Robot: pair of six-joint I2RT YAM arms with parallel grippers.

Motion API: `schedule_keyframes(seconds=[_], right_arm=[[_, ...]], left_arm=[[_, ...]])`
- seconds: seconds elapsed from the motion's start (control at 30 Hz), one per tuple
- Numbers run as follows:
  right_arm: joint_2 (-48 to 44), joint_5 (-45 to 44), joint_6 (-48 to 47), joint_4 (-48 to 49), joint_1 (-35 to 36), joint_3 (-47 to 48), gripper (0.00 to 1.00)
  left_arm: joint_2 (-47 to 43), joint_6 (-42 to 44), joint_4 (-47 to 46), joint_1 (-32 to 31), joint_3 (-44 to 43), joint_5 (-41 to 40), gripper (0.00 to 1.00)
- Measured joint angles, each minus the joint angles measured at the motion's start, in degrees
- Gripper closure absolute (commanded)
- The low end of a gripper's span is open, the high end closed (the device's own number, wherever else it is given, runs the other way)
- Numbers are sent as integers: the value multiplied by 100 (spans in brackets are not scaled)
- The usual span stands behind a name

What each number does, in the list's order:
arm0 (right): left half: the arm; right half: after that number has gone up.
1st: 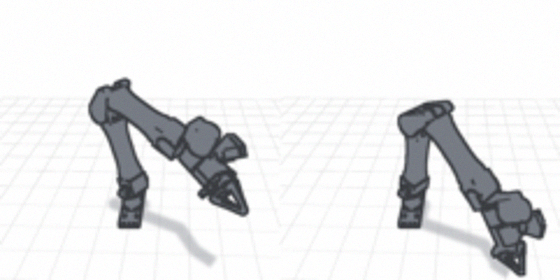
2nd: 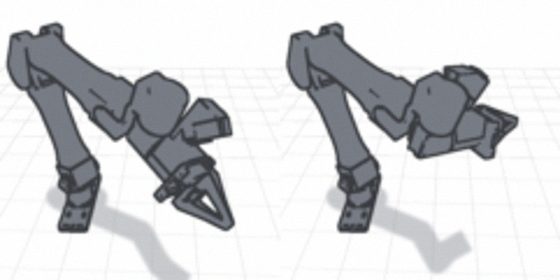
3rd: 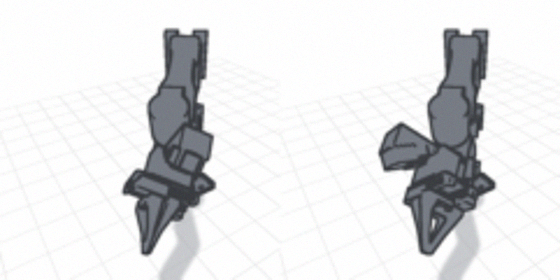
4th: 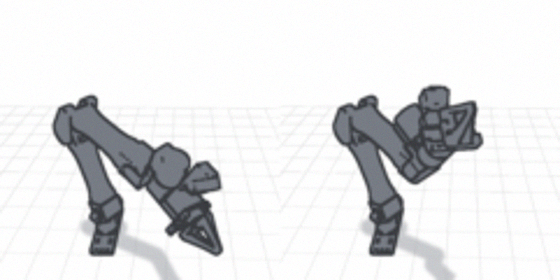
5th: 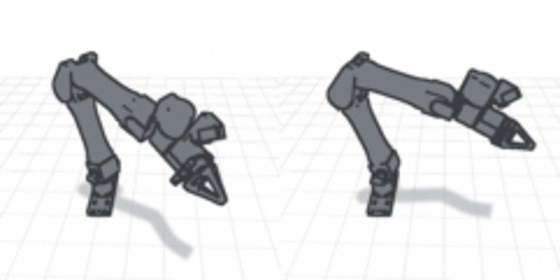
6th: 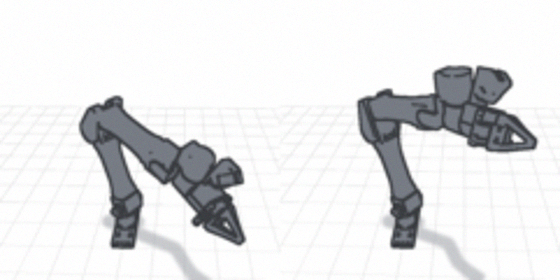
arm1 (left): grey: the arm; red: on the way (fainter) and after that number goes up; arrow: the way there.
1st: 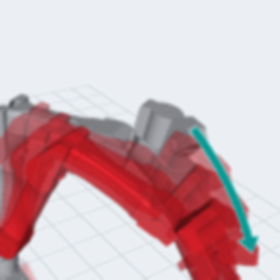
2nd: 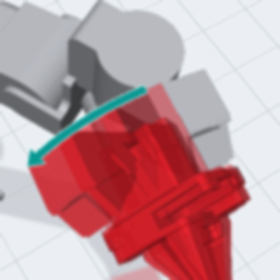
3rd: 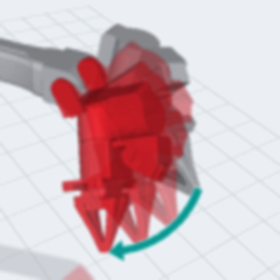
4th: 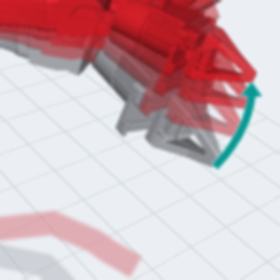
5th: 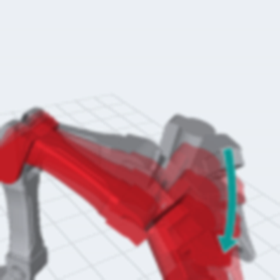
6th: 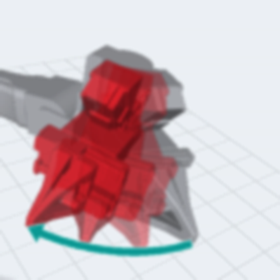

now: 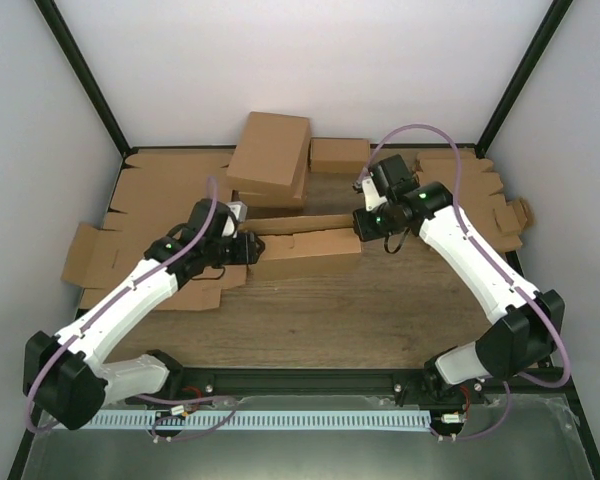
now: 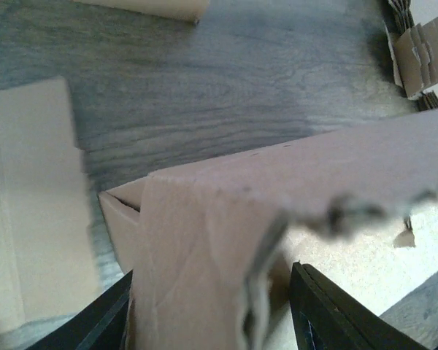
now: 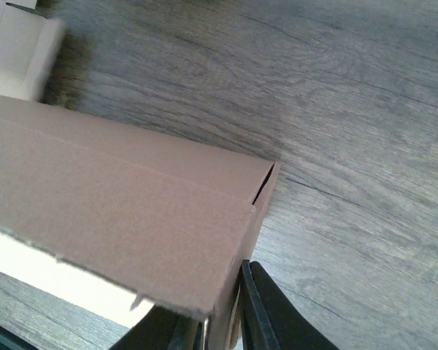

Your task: Fold the paper box

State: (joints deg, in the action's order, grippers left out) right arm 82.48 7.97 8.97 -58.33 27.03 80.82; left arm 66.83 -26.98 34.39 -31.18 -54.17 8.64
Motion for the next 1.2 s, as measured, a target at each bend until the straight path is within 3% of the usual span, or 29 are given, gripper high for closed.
schedule_keyframes(seconds=[0.5,0.6,0.87,0.93,1.1,1.2], right_arm=[[-205,-422,273,-317,2,-118,84],[-238,-498,330,-317,7,-173,74],[-492,-575,446,-278,17,-267,74],[-520,-588,487,-251,17,-267,77],[-525,-673,564,-243,17,-269,98],[-542,-745,614,-247,13,-289,99]], left_arm=[[876,160,-560,286,-457,518,49],[898,181,-562,286,-468,527,49],[898,238,-560,284,-470,608,49],[898,267,-560,284,-470,610,49],[898,323,-557,284,-470,605,49],[898,323,-553,284,-470,592,49]])
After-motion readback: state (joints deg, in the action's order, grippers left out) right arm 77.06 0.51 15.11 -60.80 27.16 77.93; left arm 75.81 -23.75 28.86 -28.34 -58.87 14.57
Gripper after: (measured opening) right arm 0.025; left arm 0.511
